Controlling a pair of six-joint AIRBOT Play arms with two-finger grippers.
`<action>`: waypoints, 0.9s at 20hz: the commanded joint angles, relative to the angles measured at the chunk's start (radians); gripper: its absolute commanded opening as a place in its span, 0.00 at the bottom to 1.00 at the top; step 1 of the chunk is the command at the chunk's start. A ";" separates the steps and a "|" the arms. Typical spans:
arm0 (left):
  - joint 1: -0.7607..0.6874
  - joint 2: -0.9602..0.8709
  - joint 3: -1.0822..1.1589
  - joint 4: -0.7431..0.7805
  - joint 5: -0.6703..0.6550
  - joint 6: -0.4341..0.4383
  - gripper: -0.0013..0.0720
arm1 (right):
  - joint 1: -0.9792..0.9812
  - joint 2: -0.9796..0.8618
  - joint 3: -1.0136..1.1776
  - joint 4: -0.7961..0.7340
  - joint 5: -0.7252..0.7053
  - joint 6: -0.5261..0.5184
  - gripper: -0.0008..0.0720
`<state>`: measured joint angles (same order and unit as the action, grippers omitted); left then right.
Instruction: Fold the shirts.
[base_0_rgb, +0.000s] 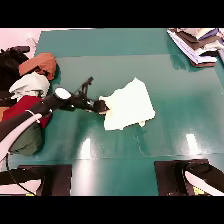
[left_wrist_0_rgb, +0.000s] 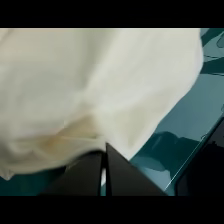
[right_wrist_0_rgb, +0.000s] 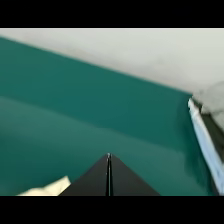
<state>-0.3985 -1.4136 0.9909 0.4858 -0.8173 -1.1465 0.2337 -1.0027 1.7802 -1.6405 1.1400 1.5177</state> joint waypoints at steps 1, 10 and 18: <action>0.142 0.092 0.119 0.115 -0.085 0.014 0.05 | -0.031 0.014 -0.161 0.001 0.106 0.056 0.03; 0.420 0.196 0.275 0.244 -0.201 0.011 0.05 | -0.298 -0.156 -0.772 0.579 0.032 -0.035 0.78; 0.420 0.196 0.274 0.278 -0.231 0.011 0.05 | 0.042 -0.527 -0.782 0.916 -0.225 -0.183 0.78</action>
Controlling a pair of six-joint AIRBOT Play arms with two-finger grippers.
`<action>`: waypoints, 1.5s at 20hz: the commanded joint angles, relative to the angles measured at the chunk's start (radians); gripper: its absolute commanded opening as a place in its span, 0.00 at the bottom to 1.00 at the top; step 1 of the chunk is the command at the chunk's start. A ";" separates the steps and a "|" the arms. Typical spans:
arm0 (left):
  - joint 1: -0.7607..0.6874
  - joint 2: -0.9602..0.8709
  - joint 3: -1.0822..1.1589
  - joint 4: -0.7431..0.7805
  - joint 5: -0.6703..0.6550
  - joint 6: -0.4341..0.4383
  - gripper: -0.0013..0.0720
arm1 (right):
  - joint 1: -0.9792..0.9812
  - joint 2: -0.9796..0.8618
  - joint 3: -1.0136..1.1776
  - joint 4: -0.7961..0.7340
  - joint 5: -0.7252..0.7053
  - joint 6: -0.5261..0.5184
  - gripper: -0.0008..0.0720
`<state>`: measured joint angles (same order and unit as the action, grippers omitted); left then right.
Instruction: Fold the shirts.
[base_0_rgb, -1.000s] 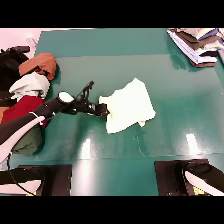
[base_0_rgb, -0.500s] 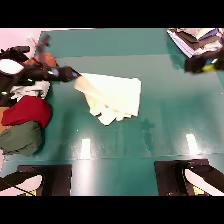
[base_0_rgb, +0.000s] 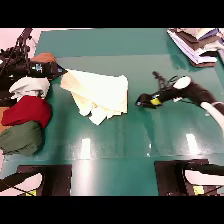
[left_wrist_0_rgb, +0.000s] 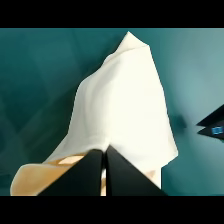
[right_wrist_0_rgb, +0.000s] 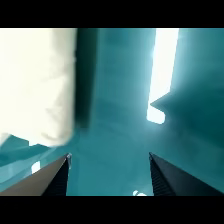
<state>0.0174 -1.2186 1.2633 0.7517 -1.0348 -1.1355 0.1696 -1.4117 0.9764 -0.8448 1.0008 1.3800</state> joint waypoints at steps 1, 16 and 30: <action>0.004 0.001 0.002 0.013 -0.014 -0.001 0.05 | 0.135 -0.154 0.053 0.116 -0.083 -0.045 0.78; 0.004 0.208 0.516 0.011 -0.028 0.002 0.05 | -0.004 0.288 0.567 0.044 -0.007 -0.105 0.03; 0.004 0.369 0.538 -0.011 -0.259 -0.131 0.05 | -0.028 0.425 0.856 -0.200 0.504 0.240 0.03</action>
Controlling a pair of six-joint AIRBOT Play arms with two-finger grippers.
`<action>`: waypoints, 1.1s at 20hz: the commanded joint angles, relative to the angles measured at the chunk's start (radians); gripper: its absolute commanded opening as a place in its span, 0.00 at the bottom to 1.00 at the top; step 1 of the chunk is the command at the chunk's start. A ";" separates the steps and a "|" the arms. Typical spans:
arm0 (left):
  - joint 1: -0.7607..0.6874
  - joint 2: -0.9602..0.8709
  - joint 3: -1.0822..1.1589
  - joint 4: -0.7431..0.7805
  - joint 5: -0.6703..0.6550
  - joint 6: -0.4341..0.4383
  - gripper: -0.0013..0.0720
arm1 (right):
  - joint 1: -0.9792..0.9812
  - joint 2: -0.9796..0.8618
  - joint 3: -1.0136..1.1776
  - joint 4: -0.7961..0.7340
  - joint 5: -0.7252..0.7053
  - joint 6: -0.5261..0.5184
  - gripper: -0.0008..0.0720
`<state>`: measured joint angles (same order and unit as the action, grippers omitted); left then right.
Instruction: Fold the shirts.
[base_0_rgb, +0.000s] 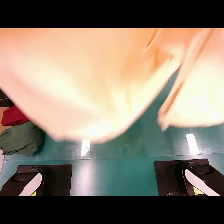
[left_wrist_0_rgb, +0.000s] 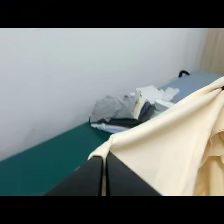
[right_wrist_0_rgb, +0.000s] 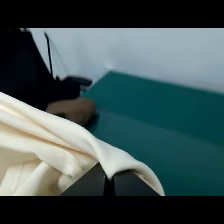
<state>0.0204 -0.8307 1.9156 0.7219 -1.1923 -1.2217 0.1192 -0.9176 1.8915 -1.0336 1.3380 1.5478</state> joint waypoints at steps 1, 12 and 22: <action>0.001 -0.035 -0.209 0.043 -0.137 -0.053 0.05 | 0.045 -0.099 -0.132 -0.017 0.178 0.072 0.03; 0.001 -0.133 -0.995 0.312 0.092 -0.001 0.05 | 0.057 -0.354 -0.626 -0.015 -0.076 -0.072 0.49; 0.001 -0.135 -0.993 0.306 0.105 -0.001 0.05 | -0.071 -0.156 -1.142 -0.008 -0.200 -0.064 0.76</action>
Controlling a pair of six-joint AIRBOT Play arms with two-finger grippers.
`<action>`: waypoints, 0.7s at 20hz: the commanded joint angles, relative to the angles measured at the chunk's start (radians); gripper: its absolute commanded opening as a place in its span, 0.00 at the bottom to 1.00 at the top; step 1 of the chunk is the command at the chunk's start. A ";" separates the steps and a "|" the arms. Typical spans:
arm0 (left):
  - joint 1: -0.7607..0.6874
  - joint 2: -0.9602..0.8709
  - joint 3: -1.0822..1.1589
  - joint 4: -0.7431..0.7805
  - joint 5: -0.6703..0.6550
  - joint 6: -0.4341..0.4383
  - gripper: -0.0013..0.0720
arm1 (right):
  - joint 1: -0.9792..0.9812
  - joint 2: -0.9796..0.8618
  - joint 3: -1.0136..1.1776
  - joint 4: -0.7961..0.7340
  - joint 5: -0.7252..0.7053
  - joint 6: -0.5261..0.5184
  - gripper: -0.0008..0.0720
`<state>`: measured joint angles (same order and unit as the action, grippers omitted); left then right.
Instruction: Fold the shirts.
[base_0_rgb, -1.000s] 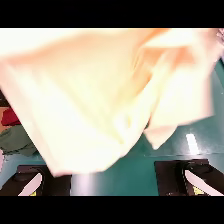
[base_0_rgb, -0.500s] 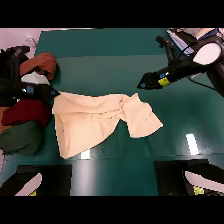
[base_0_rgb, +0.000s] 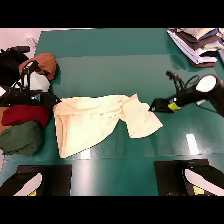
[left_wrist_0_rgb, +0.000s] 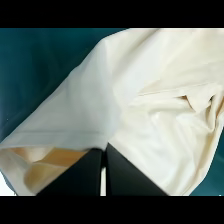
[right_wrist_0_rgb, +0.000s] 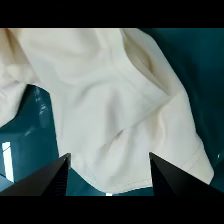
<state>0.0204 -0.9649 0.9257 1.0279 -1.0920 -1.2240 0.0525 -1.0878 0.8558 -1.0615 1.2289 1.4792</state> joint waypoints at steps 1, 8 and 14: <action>0.001 -0.001 -0.003 -0.004 0.006 0.002 0.05 | 0.017 -0.008 -0.107 0.031 -0.132 0.005 0.76; 0.001 -0.001 -0.003 -0.010 -0.012 0.002 0.05 | 0.139 -0.248 0.066 0.062 -0.256 0.003 0.37; 0.001 0.005 0.073 0.002 -0.040 0.002 0.05 | 0.139 -0.143 0.212 -0.084 -0.249 -0.026 0.03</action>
<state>0.0204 -0.9649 0.9485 1.0203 -1.1095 -1.2224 0.1871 -1.2903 0.9905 -1.0470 0.9817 1.4624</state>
